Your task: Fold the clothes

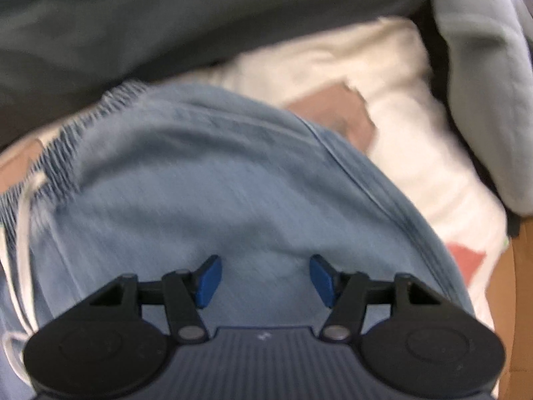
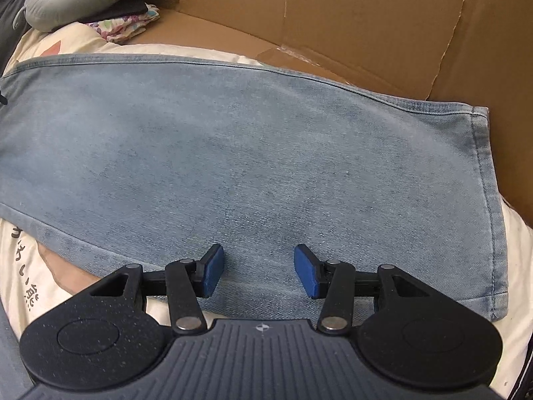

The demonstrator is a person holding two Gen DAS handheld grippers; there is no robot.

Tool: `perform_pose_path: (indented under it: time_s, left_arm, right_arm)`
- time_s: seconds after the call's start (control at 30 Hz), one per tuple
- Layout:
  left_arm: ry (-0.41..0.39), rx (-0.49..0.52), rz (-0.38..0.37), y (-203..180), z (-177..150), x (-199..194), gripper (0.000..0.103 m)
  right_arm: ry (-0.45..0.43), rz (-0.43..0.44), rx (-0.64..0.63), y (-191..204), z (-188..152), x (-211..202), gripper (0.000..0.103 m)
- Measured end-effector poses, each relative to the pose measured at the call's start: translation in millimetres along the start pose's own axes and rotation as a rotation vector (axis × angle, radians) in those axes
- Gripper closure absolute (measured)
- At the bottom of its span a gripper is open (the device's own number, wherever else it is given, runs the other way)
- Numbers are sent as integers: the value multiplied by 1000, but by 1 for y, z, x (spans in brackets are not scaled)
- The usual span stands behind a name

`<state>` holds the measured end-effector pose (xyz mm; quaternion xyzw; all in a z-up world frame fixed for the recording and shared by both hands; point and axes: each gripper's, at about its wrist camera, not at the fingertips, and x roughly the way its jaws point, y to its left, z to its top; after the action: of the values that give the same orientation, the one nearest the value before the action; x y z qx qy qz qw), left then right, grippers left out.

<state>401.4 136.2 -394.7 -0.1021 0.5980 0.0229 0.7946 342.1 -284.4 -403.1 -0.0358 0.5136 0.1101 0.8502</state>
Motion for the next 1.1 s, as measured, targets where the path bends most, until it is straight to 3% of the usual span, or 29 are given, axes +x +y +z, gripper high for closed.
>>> perform_pose_path:
  time_s: [0.13, 0.3, 0.53, 0.73, 0.87, 0.97, 1.1]
  left_arm:
    - [-14, -27, -31, 14, 22, 5, 46]
    - [-51, 83, -21, 15, 49, 9, 46]
    - [39, 164, -72, 19, 72, 16, 48]
    - [53, 203, -134, 28, 75, -23, 51]
    - [37, 222, -123, 37, 73, -47, 51]
    - [46, 207, -104, 46, 75, -42, 52]
    - [52, 176, -70, 61, 75, -27, 62]
  right_arm:
    - [1, 0, 0, -1, -1, 1, 50]
    - [-1, 0, 0, -1, -2, 1, 50]
    - [-7, 2, -1, 0, -4, 2, 50]
    - [-17, 10, 5, -3, -7, 2, 49]
    - [-23, 14, 11, -3, -8, 3, 50]
    - [-25, 14, 15, -3, -8, 2, 50]
    - [-21, 7, 12, -1, -7, 2, 50]
